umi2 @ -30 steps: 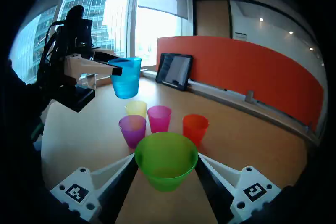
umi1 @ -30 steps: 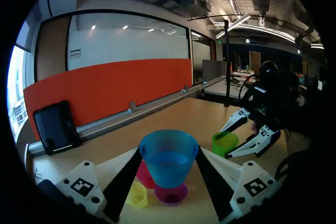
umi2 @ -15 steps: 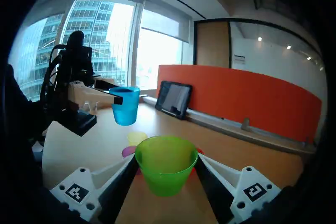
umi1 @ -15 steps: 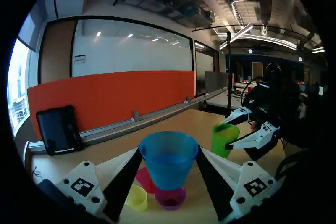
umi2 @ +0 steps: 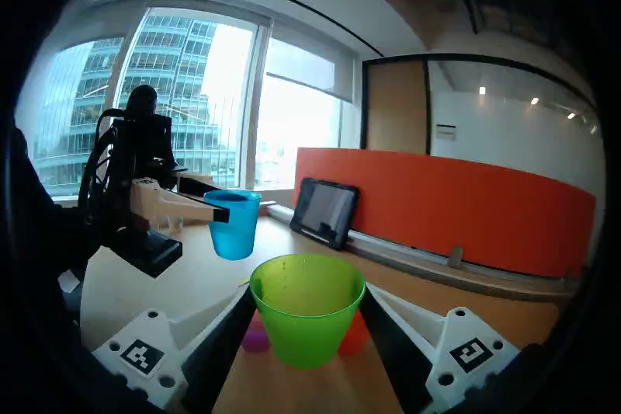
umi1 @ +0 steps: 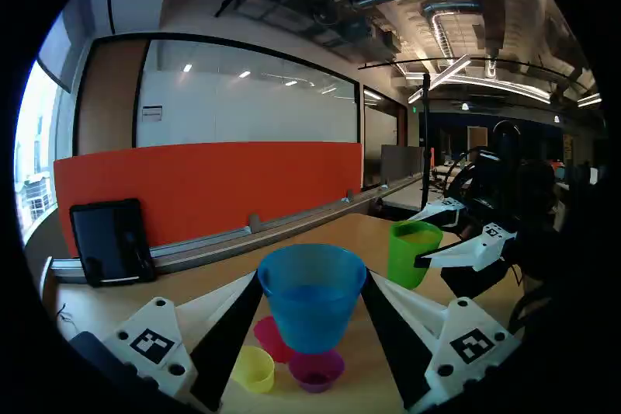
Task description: Pour water
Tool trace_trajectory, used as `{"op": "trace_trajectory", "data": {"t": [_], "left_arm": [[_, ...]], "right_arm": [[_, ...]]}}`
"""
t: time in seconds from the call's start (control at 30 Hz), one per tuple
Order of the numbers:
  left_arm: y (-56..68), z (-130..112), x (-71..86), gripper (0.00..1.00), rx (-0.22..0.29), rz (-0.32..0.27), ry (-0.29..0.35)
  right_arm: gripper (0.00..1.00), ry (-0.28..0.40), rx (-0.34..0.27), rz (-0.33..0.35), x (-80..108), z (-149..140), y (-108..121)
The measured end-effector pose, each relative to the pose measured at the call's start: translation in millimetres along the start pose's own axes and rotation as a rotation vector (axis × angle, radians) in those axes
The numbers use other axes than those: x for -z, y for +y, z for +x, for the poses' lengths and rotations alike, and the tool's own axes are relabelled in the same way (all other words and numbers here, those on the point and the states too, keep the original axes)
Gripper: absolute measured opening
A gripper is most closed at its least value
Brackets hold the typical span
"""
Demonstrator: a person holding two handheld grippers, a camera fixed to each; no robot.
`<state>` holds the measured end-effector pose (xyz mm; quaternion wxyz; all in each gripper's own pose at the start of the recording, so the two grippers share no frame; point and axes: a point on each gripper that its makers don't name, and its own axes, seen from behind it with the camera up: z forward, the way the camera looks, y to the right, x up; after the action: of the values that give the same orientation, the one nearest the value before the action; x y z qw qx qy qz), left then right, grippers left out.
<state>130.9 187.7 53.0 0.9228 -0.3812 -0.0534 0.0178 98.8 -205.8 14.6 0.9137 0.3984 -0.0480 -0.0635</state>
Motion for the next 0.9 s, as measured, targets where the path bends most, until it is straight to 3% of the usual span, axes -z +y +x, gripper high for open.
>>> {"op": "trace_trajectory", "data": {"t": [0.5, 0.9], "left_arm": [[-9.0, 11.7, 8.6, 0.88, -0.051, 0.025, 0.017], [-16.4, 32.8, 17.6, 0.88, -0.157, 0.065, 0.041]], "right_arm": [[0.93, 0.014, 0.009, 0.047, -16.3, 12.0, -18.1], [0.92, 0.028, 0.003, 0.103, -34.7, 17.4, -39.5]]}}
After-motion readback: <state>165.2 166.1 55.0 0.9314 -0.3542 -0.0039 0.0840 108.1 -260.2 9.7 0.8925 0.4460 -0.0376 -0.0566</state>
